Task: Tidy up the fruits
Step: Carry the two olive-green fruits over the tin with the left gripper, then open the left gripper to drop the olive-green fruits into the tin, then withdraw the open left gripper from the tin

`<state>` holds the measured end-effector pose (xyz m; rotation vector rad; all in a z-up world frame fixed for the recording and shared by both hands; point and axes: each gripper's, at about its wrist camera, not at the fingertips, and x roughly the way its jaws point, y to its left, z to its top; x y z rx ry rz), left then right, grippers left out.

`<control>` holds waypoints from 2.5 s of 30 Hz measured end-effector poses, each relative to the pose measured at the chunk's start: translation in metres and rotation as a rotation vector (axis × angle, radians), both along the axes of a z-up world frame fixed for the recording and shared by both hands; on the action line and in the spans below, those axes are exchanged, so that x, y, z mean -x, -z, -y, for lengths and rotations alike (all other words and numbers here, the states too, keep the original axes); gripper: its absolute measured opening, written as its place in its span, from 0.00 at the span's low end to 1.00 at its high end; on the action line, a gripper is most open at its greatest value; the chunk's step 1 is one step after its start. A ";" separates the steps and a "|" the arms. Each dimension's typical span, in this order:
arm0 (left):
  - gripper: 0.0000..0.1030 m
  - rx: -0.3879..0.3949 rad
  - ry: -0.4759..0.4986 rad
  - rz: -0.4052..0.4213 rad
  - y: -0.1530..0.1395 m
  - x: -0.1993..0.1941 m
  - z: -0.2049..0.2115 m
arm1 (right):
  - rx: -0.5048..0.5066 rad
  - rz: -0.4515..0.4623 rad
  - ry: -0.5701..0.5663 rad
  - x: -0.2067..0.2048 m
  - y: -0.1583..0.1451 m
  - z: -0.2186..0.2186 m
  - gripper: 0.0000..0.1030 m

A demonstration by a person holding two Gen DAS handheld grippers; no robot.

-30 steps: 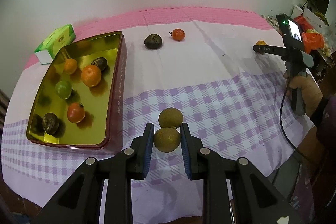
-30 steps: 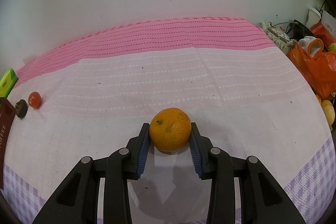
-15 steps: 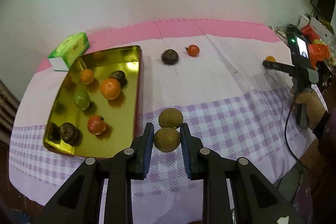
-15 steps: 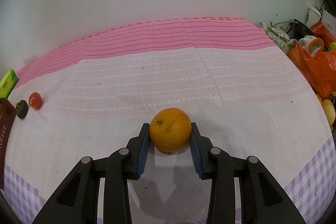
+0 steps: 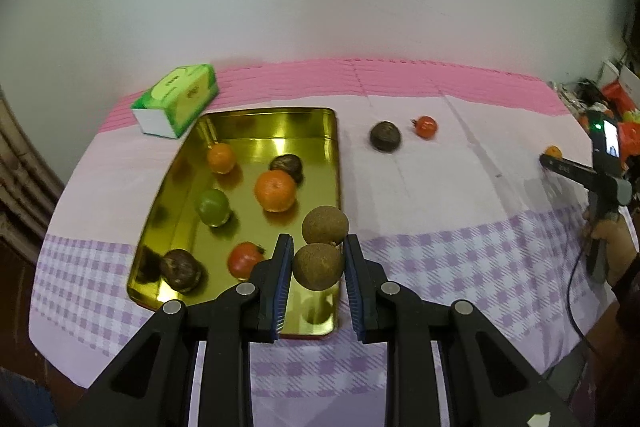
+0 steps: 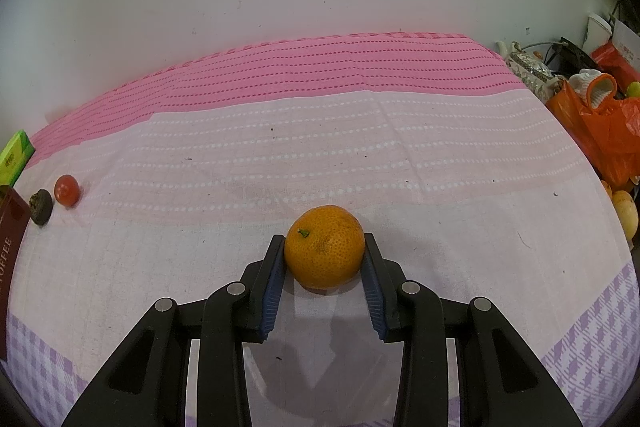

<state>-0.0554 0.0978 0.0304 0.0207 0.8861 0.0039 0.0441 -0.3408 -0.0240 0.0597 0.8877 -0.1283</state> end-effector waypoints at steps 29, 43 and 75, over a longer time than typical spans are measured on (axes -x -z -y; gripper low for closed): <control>0.22 -0.041 -0.105 -0.076 0.042 -0.035 -0.042 | 0.001 0.001 -0.002 0.000 0.000 0.000 0.37; 0.36 -0.085 -0.118 -0.050 0.041 -0.038 -0.041 | 0.002 0.001 -0.004 0.000 0.000 0.000 0.37; 0.72 -0.075 -0.221 -0.016 0.002 0.076 -0.058 | -0.022 0.006 -0.014 0.016 -0.001 -0.002 0.36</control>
